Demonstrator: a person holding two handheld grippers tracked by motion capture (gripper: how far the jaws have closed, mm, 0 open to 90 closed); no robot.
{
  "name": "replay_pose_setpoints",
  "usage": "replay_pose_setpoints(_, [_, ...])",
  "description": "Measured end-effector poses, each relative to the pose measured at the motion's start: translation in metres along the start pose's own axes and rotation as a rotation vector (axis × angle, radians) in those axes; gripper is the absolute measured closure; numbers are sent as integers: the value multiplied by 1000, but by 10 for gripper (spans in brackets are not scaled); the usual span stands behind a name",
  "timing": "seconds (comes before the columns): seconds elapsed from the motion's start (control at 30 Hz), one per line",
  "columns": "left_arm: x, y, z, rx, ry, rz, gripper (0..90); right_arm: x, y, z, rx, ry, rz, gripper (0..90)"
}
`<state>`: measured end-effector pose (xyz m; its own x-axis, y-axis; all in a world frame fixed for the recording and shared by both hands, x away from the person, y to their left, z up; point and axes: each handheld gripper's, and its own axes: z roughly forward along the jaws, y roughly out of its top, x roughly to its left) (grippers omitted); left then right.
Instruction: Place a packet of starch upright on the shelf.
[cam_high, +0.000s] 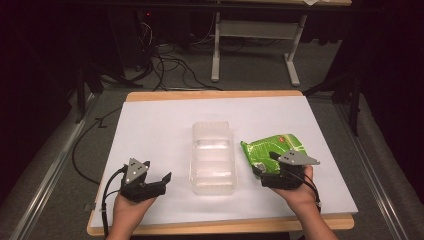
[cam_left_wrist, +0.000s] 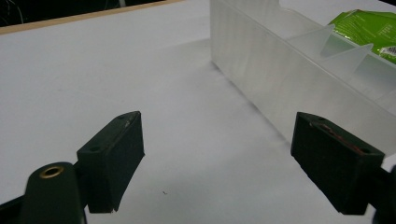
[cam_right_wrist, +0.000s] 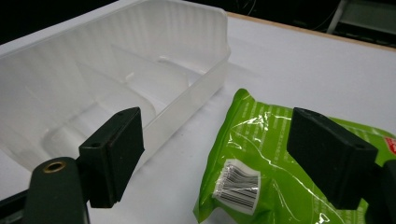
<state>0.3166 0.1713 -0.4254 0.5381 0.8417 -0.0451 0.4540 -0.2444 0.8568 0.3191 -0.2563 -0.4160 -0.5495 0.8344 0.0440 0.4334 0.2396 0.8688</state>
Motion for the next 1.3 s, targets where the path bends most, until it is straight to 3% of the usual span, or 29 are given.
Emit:
replay_pose_setpoints(0.27, [2,-1,0,6,8,-7,163,0,2,0,9,41,0,181])
replay_pose_setpoints(0.47, [4,-1,-1,7,27,-3,153,1,4,-1,5,47,-8,172])
replay_pose_setpoints(0.77, [5,0,-2,3,14,-13,125,2,5,-1,10,54,-17,159])
replay_pose_setpoints(1.03, [3,0,1,16,12,-9,119,-6,5,-3,10,29,-3,151])
replay_pose_setpoints(1.3, [3,-1,3,29,5,-8,133,-27,3,-6,3,-26,35,188])
